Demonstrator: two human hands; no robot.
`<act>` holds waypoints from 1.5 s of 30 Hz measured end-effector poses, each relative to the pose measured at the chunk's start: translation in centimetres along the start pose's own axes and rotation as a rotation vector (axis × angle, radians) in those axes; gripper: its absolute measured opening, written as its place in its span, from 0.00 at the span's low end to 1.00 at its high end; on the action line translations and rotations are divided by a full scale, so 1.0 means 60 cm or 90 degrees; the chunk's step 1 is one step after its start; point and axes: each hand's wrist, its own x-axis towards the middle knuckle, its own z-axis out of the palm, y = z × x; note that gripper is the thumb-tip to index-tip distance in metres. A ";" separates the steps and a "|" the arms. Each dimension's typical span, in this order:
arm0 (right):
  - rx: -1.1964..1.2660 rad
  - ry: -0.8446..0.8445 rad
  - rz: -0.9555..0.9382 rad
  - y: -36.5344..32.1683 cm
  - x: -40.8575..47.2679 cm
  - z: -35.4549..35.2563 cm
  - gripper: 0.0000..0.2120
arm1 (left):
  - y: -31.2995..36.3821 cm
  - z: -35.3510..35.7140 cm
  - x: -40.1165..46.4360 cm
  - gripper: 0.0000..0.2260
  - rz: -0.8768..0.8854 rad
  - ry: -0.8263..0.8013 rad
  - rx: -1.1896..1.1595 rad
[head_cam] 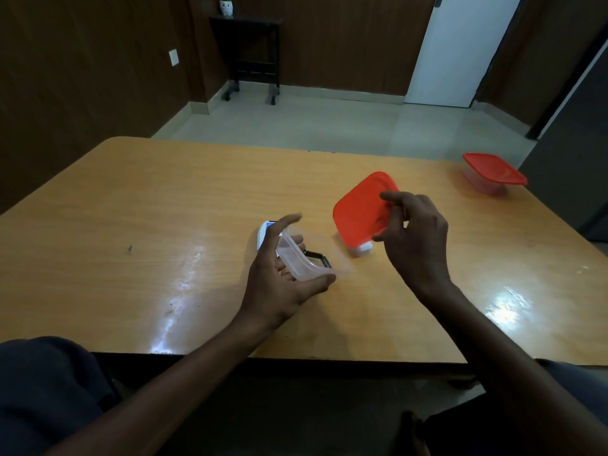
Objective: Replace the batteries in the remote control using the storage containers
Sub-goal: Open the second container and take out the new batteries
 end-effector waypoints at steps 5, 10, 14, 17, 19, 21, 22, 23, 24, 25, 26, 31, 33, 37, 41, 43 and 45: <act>0.243 -0.128 0.433 0.020 0.006 0.022 0.31 | -0.004 0.023 -0.010 0.33 -0.039 0.008 0.133; 0.217 -0.199 0.511 0.036 0.012 0.036 0.27 | -0.005 0.046 -0.026 0.40 -0.064 -0.070 0.202; 0.098 -0.252 0.503 0.045 0.012 0.034 0.27 | -0.006 0.050 -0.035 0.42 -0.078 -0.181 0.274; 0.041 -0.230 0.485 0.053 0.012 0.030 0.33 | -0.007 0.047 -0.039 0.39 -0.080 -0.205 0.316; -0.006 -0.202 0.472 0.055 0.014 0.026 0.35 | -0.006 0.047 -0.039 0.39 -0.079 -0.176 0.320; -0.070 -0.204 0.445 0.052 0.014 0.021 0.33 | -0.004 0.049 -0.038 0.39 -0.075 -0.144 0.327; -0.097 -0.212 0.430 0.051 0.013 0.020 0.32 | -0.004 0.051 -0.037 0.40 -0.075 -0.137 0.334; -0.118 -0.217 0.410 0.045 0.010 0.018 0.29 | -0.003 0.053 -0.037 0.41 -0.076 -0.136 0.341; -0.137 -0.218 0.380 0.039 0.006 0.017 0.26 | -0.002 0.054 -0.038 0.42 -0.076 -0.139 0.347; -0.151 -0.216 0.341 0.031 0.001 0.016 0.21 | -0.002 0.055 -0.038 0.43 -0.074 -0.146 0.354; -0.157 -0.213 0.294 0.024 -0.004 0.016 0.16 | -0.001 0.056 -0.039 0.43 -0.075 -0.154 0.361; -0.191 -0.384 0.022 -0.013 -0.027 0.016 0.09 | 0.001 0.048 -0.036 0.39 -0.076 -0.199 0.381; -0.264 -0.449 -0.062 -0.011 -0.036 0.020 0.11 | 0.001 0.043 -0.034 0.36 -0.078 -0.201 0.356; -0.393 -0.459 -0.140 0.003 -0.048 0.026 0.08 | 0.000 0.039 -0.041 0.35 -0.059 -0.187 0.326; -0.441 -0.431 -0.140 0.011 -0.046 0.030 0.08 | -0.010 0.045 -0.046 0.35 -0.051 -0.166 0.311; -0.429 -0.419 -0.134 0.013 -0.044 0.029 0.09 | -0.012 0.049 -0.046 0.35 -0.058 -0.160 0.287; -0.388 -0.422 -0.127 0.013 -0.041 0.027 0.09 | -0.013 0.053 -0.045 0.35 -0.062 -0.171 0.269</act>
